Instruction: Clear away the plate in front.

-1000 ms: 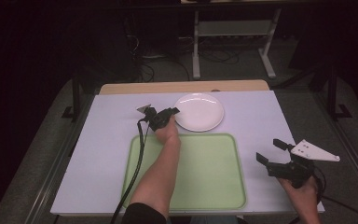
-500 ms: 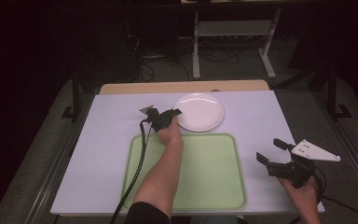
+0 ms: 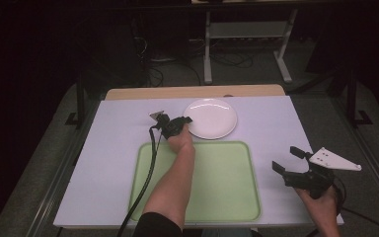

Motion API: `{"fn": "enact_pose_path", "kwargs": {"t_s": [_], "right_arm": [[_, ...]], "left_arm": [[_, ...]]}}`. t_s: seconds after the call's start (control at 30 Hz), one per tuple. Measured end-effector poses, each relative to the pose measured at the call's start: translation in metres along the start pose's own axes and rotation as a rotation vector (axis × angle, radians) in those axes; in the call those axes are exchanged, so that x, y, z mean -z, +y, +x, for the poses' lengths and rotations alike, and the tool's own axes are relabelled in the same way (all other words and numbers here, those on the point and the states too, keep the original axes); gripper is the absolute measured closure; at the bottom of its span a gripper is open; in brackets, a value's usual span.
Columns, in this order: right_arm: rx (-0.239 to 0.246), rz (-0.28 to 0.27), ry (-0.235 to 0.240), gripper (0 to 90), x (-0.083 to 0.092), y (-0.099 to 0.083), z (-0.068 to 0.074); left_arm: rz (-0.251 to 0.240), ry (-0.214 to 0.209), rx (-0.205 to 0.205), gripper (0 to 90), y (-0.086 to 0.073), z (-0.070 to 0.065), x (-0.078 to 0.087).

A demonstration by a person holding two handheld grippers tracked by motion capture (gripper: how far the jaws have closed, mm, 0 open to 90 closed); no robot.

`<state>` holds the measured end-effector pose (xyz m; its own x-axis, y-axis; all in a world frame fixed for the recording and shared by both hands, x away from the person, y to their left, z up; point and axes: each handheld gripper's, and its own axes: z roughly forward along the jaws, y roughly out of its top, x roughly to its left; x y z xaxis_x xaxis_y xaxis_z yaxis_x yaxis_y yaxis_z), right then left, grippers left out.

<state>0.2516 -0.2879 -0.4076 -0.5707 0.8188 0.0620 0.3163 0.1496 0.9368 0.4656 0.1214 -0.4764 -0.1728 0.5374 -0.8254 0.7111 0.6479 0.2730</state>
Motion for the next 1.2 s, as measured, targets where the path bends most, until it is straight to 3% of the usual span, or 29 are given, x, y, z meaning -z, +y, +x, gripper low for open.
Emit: {"fn": "enact_pose_path", "kwargs": {"t_s": [0.4, 1.0, 1.2], "right_arm": [[-0.001, -0.001, 0.000, 14.4, 0.000, 0.000, -0.001], [-0.002, 0.001, 0.001, 14.4, 0.000, 0.000, 0.000], [-0.001, 0.002, 0.001, 14.4, 0.000, 0.000, 0.000]], "left_arm": [[-0.009, 0.021, -0.010, 83.0, -0.002, 0.004, 0.001], [-0.005, -0.042, 0.047, 86.9, -0.002, 0.009, 0.003], [-0.005, -0.045, 0.055, 87.4, -0.002, 0.010, 0.004]]}}
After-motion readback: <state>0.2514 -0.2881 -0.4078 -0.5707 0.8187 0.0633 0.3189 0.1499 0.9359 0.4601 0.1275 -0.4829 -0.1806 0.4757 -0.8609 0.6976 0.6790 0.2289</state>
